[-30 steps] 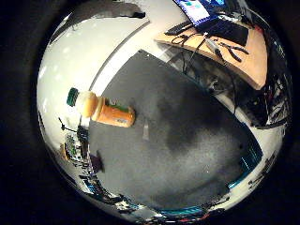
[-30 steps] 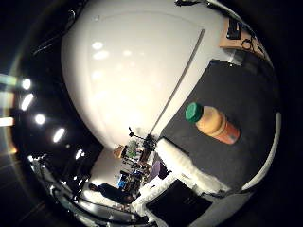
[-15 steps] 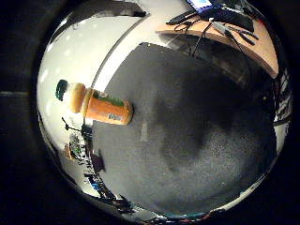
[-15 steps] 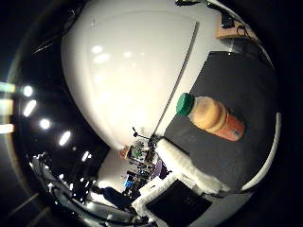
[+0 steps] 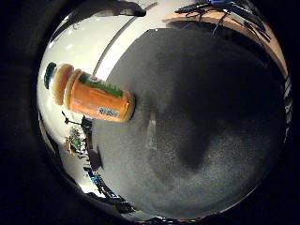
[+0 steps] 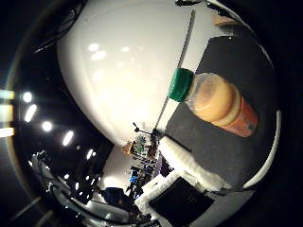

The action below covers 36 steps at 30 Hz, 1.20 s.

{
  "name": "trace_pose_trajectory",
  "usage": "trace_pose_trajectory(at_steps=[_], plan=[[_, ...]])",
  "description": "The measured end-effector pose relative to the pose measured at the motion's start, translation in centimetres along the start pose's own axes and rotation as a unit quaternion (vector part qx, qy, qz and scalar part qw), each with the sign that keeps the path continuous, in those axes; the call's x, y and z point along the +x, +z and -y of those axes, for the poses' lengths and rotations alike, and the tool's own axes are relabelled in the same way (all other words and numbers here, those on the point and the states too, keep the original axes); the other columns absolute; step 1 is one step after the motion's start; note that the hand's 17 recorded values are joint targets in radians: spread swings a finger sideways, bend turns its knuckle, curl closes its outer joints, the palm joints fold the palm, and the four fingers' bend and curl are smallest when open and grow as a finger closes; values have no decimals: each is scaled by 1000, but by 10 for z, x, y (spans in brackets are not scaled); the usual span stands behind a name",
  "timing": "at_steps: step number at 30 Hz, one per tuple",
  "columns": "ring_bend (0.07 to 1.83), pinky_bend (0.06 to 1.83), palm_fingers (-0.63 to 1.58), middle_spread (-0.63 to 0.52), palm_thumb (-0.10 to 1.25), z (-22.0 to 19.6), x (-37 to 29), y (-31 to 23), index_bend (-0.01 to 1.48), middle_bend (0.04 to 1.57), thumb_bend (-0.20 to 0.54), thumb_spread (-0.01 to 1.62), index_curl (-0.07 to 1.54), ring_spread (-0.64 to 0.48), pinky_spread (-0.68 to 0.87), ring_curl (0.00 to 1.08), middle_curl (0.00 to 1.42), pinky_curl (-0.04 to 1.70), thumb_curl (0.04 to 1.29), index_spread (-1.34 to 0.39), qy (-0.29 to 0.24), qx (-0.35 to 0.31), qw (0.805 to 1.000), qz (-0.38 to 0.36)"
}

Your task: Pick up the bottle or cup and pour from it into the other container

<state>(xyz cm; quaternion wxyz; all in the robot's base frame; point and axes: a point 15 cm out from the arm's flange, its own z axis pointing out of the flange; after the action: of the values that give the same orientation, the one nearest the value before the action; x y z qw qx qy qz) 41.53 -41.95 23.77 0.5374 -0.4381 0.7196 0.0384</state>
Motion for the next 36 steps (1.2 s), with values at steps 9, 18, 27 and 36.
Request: trace_pose_trajectory(at_steps=[9,18,27,36], plan=[[571,950,178,40,620,-3,-8,31,151,309,-24,1037,273,111,442,231,353,-7,342,-210,-5,-24,1000,11],[668,930,303,-9,641,-7,-26,65,171,352,-20,1031,294,49,372,235,363,-9,353,-199,-17,-52,998,24],[983,1070,757,-136,716,-14,-26,75,188,602,-20,1020,325,-129,-40,317,463,-6,389,-239,-8,-62,997,35],[1104,1241,1279,-144,874,-26,-24,78,460,874,-17,919,524,-153,-400,423,597,126,481,-273,0,-91,995,33]])
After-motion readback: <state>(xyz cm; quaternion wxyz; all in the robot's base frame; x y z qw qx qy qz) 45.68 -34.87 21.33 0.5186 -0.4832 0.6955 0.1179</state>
